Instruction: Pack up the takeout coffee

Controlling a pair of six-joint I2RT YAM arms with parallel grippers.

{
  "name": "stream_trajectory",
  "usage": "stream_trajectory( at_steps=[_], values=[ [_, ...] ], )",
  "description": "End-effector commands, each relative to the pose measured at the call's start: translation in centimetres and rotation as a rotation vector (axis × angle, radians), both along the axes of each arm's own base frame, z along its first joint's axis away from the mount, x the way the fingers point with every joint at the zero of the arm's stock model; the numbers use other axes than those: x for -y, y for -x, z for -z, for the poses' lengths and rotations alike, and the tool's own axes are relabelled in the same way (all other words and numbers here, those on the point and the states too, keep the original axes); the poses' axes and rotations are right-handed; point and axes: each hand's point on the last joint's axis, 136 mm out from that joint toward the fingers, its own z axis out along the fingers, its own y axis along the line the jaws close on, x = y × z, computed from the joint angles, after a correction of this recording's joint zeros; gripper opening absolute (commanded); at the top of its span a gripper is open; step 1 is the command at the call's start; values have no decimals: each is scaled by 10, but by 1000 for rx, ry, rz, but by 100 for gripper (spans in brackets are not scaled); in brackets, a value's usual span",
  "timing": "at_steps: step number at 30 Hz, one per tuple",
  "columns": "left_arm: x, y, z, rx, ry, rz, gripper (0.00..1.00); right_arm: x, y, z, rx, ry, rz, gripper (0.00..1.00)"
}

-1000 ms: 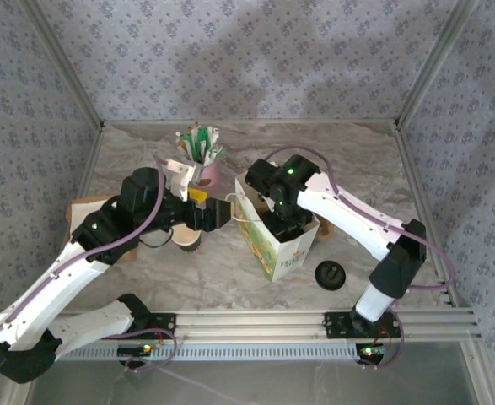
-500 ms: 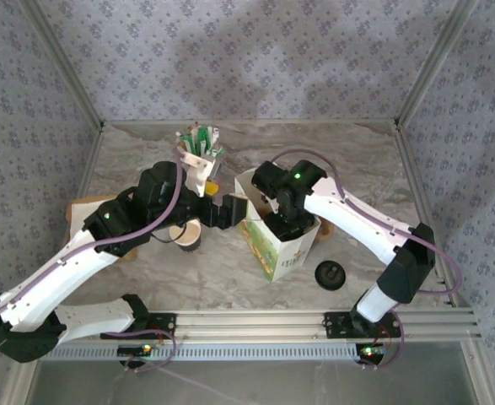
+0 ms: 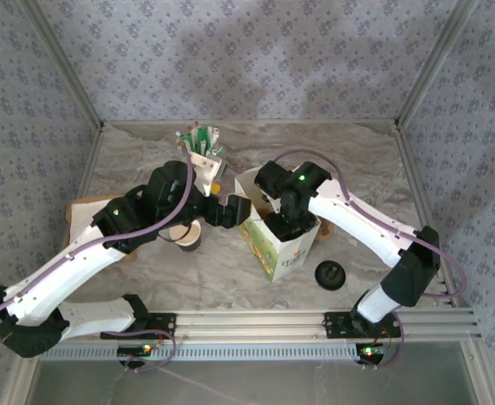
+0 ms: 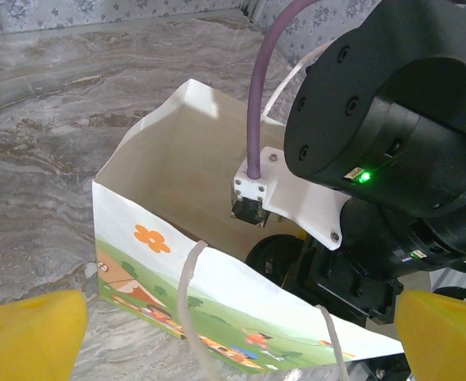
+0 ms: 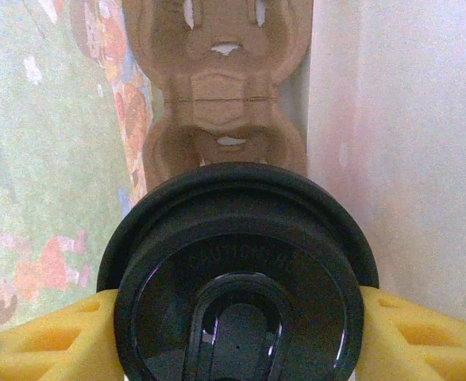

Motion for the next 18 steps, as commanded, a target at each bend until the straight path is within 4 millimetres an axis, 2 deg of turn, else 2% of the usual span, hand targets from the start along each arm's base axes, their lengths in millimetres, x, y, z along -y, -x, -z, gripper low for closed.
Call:
stream_trajectory(
  at_steps=[1,18],
  values=[
    [-3,0,-6,22,-1,-11,99,2,3,-2,-2,-15,-5,57],
    [-6,-1,9,2,-7,-36,100,2,-4,0,78,-32,-9,57]
  ],
)
